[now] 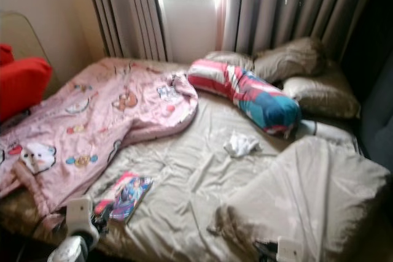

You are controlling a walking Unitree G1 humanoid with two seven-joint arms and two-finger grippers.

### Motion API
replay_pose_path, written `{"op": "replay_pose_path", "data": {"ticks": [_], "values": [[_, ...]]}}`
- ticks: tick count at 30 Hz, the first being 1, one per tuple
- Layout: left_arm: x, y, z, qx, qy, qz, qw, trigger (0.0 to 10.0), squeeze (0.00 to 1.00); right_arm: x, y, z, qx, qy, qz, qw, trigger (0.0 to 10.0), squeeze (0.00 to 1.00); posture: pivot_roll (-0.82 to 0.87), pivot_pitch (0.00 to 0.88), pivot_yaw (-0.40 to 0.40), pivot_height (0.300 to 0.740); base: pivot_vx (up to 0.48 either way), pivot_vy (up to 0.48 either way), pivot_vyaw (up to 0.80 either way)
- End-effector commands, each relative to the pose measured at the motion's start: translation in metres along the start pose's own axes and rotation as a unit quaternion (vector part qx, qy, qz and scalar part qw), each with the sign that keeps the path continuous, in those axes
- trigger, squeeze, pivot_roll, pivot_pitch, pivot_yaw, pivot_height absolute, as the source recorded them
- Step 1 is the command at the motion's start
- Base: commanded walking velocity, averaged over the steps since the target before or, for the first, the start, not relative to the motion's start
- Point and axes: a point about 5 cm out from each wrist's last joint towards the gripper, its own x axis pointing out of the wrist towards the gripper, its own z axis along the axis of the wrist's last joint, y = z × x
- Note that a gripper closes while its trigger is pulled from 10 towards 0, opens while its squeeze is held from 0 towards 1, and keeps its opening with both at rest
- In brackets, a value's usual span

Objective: Clean up the room

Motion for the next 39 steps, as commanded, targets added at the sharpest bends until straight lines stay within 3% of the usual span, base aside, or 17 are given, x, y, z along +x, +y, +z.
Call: {"op": "replay_pose_path", "data": {"ticks": [1,2,9,18,26,30,33,36,39], "values": [[0.009,0.002,0.025,0.019,-0.062,-0.009,0.998,10.0,0.0,0.024,0.008,0.064,-0.005,-0.103,0.002,0.995,10.0,0.0,-0.06,0.094,-0.002,0.74,0.0,0.0,0.0],[0.01,-0.002,0.033,0.031,-0.087,-0.016,0.996,10.0,0.0,0.032,0.013,0.104,-0.017,-0.165,0.003,0.986,10.0,0.0,-0.06,0.098,-0.005,0.74,0.0,0.0,0.0],[0.007,-0.001,0.037,0.047,-0.109,-0.025,0.993,10.0,0.0,0.023,0.011,0.119,-0.041,-0.245,0.008,0.969,10.0,0.0,-0.09,0.086,-0.003,0.74,0.0,0.0,0.0],[-0.015,-0.003,0.026,0.047,-0.125,-0.036,0.99,10.0,0.0,0.005,0.003,0.104,-0.046,-0.272,0.004,0.961,10.0,0.0,-0.09,0.056,-0.012,0.74,0.0,0.0,0.0],[-0.028,-0.001,0.021,0.051,-0.121,-0.046,0.99,10.0,0.0,-0.007,-0.001,0.085,-0.05,-0.258,0.001,0.965,10.0,0.0,-0.1,0.022,-0.006,0.74,0.0,0.0,0.0],[-0.03,0.004,0.024,0.059,-0.114,-0.048,0.991,10.0,0.0,-0.012,0.012,0.086,-0.039,-0.262,0.026,0.964,10.0,0.0,-0.13,0.013,0.006,0.74,0.0,0.0,0.0],[-0.031,0.008,0.021,0.054,-0.103,-0.045,0.992,10.0,0.0,-0.016,0.025,0.083,-0.065,-0.261,0.057,0.961,10.0,0.0,-0.13,0.004,0.01,0.74,0.0,0.0,0.0],[-0.033,0.006,0.018,0.062,-0.094,-0.053,0.992,10.0,0.0,-0.018,0.027,0.083,-0.078,-0.262,0.067,0.959,10.0,0.0,-0.12,0.0,0.013,0.74,0.0,0.0,0.0],[-0.037,0.007,0.014,0.046,-0.083,-0.049,0.994,10.0,0.0,-0.017,0.024,0.082,-0.063,-0.246,0.056,0.965,10.0,0.0,-0.12,0.0,0.016,0.74,0.0,0.0,0.0]]}}
